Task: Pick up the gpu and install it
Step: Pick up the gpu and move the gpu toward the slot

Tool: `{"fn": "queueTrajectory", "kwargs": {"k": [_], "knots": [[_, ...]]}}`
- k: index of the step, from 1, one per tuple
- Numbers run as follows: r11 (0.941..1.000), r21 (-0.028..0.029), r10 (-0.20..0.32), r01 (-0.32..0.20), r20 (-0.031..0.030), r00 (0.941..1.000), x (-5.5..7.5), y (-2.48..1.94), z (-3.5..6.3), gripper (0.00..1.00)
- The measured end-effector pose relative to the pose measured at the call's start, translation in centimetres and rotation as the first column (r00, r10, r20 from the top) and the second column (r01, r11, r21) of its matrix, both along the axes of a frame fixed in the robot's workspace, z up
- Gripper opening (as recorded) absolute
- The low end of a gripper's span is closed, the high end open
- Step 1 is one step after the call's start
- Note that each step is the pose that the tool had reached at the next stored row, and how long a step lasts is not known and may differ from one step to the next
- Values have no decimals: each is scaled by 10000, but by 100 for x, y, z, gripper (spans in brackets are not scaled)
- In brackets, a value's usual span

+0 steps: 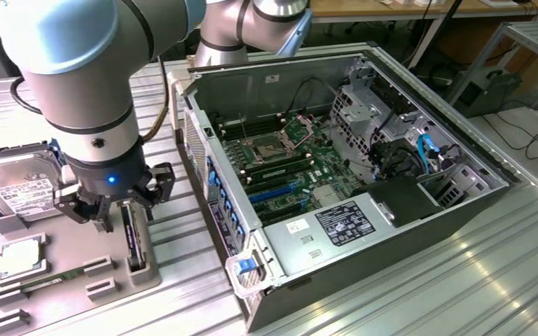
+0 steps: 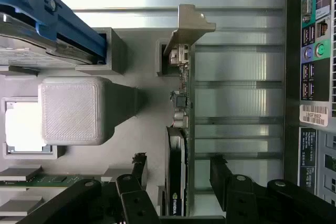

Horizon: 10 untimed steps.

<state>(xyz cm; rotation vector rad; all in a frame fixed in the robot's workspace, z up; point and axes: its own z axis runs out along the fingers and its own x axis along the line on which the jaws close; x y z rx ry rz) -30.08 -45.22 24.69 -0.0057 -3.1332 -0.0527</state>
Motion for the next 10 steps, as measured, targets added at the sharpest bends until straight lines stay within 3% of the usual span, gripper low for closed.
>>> {"fn": "queueTrajectory", "kwargs": {"k": [1, 3, 7, 8, 10], "knots": [[10000, -3, 41, -41, -2, 10000, 0, 8, -129, 60], [10000, -3, 41, -41, -1, 10000, 0, -54, -135, 60], [10000, -3, 41, -41, 0, 10000, 0, -55, -135, 59], [10000, -3, 41, -41, -1, 10000, 0, -55, -135, 51], [10000, -3, 41, -41, 0, 10000, 0, -55, -135, 51]]}}
